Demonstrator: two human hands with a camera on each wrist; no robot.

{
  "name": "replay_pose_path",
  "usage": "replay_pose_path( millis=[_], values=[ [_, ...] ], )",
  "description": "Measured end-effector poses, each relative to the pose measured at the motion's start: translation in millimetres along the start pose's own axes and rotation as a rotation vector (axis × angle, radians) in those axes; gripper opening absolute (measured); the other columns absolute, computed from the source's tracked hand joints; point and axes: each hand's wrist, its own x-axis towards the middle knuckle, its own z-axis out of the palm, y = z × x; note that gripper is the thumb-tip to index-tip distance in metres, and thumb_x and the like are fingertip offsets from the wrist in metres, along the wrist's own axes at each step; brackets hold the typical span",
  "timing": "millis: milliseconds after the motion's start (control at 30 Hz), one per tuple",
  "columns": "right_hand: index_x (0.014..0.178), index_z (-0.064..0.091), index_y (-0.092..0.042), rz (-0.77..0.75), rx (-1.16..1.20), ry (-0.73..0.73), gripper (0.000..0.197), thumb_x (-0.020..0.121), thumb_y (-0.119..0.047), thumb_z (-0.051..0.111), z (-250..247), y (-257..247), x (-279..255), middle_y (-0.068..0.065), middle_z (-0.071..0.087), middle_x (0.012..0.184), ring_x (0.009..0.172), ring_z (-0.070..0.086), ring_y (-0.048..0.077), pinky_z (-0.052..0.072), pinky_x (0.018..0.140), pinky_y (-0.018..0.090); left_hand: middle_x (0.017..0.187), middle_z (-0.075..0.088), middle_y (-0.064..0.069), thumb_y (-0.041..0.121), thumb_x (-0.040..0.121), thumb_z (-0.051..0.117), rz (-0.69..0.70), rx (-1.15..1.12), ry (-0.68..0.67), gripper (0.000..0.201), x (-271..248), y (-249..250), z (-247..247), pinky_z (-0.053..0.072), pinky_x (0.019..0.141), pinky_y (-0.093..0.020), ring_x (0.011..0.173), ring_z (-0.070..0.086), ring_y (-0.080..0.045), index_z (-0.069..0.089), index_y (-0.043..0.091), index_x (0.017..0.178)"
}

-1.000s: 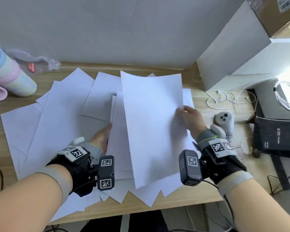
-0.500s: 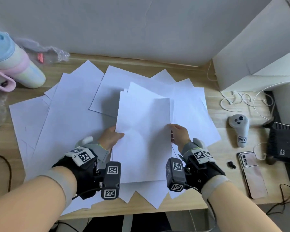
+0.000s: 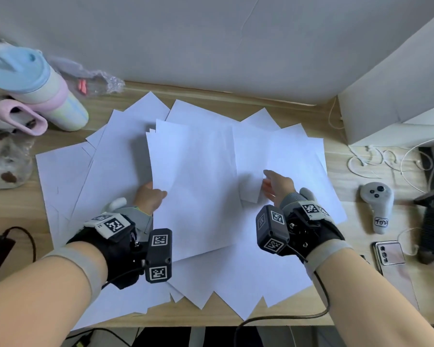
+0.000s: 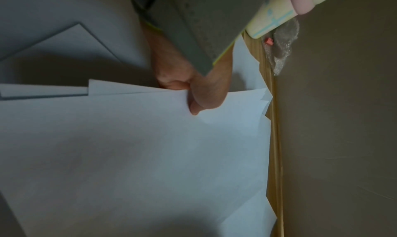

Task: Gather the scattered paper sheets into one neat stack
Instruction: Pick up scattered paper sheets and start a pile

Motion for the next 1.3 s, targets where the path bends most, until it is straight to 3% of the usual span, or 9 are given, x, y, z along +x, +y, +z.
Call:
replay_pose_path(
  millis=[133, 267, 367, 533, 700, 833, 933, 1100, 1300],
  values=[
    [0.068, 0.056, -0.010, -0.012, -0.035, -0.079, 0.023, 0.085, -0.021, 0.065, 8, -5, 2, 0.007, 0.052, 0.067, 0.058, 0.048, 0.019, 0.047, 0.071, 0.030, 0.104, 0.060, -0.013, -0.002, 0.085, 0.055, -0.009, -0.004, -0.035, 0.021, 2, 0, 0, 0.045, 0.095, -0.045, 0.097, 0.056, -0.027, 0.059, 0.002, 0.105],
    [0.066, 0.050, -0.012, -0.105, -0.158, -0.140, 0.024, 0.089, -0.013, 0.057, 14, -9, -3, 0.005, 0.043, 0.059, 0.050, 0.041, 0.017, 0.044, 0.043, 0.020, 0.126, 0.059, -0.023, -0.004, 0.085, 0.055, -0.053, -0.086, -0.075, 0.038, -3, 3, -4, 0.042, 0.103, -0.054, 0.116, 0.056, -0.040, 0.055, -0.006, 0.123],
    [0.072, 0.056, -0.013, -0.184, -0.196, -0.136, 0.022, 0.092, -0.008, 0.047, 8, -9, -12, 0.007, 0.050, 0.062, 0.052, 0.049, 0.018, 0.048, 0.045, 0.019, 0.130, 0.057, -0.021, -0.005, 0.087, 0.052, -0.059, -0.130, -0.096, 0.039, -11, 5, -7, 0.040, 0.105, -0.053, 0.120, 0.054, -0.038, 0.054, -0.002, 0.126],
    [0.103, 0.060, -0.014, -0.299, 0.091, 0.037, 0.021, 0.095, -0.008, 0.042, -23, 0, -22, 0.001, 0.057, 0.074, 0.057, 0.059, 0.014, 0.051, 0.049, 0.016, 0.131, 0.058, -0.016, -0.002, 0.088, 0.053, -0.056, -0.148, -0.064, 0.040, -15, 5, -7, 0.040, 0.106, -0.051, 0.121, 0.054, -0.035, 0.054, 0.004, 0.128],
    [0.091, 0.060, -0.017, -0.403, 0.195, 0.174, 0.019, 0.092, -0.008, 0.044, -50, 10, -39, -0.001, 0.046, 0.070, 0.060, 0.048, 0.013, 0.050, 0.049, 0.014, 0.119, 0.061, -0.013, -0.002, 0.086, 0.053, -0.035, -0.118, -0.062, 0.040, -20, 8, 5, 0.041, 0.106, -0.049, 0.113, 0.057, -0.030, 0.055, 0.002, 0.126],
    [0.090, 0.061, -0.017, -0.510, 0.248, 0.282, 0.021, 0.091, -0.006, 0.042, -57, 11, -56, -0.002, 0.046, 0.067, 0.054, 0.048, 0.010, 0.047, 0.047, 0.013, 0.091, 0.057, -0.010, -0.005, 0.087, 0.048, -0.001, -0.046, 0.007, 0.025, -23, 10, 13, 0.048, 0.075, -0.032, 0.085, 0.051, -0.025, 0.058, 0.001, 0.109],
    [0.084, 0.060, -0.019, -0.588, 0.298, 0.338, 0.022, 0.091, -0.006, 0.042, -60, 3, -69, -0.002, 0.044, 0.065, 0.056, 0.044, 0.011, 0.044, 0.045, 0.014, 0.070, 0.048, -0.006, -0.006, 0.088, 0.044, -0.027, -0.044, 0.038, 0.015, -27, 13, 17, 0.030, 0.052, -0.023, 0.067, 0.042, -0.023, 0.052, 0.006, 0.083],
    [0.073, 0.048, -0.019, -0.541, 0.377, 0.125, 0.022, 0.091, -0.006, 0.049, -59, -5, -92, -0.001, 0.044, 0.070, 0.045, 0.056, 0.000, 0.046, 0.046, 0.015, 0.100, 0.055, -0.015, -0.003, 0.085, 0.052, -0.047, -0.083, -0.072, 0.024, -19, 7, 19, 0.048, 0.083, -0.042, 0.092, 0.053, -0.028, 0.056, -0.001, 0.108],
    [0.083, 0.052, -0.007, -0.172, 0.243, -0.252, 0.008, 0.091, -0.007, 0.053, -20, 28, -110, 0.005, 0.057, 0.072, 0.048, 0.068, 0.010, 0.052, 0.049, 0.017, 0.086, 0.057, -0.015, -0.007, 0.087, 0.043, -0.102, -0.155, -0.217, 0.017, -44, 20, 25, 0.051, 0.050, -0.027, 0.066, 0.056, -0.025, 0.053, 0.004, 0.093]
  ],
)
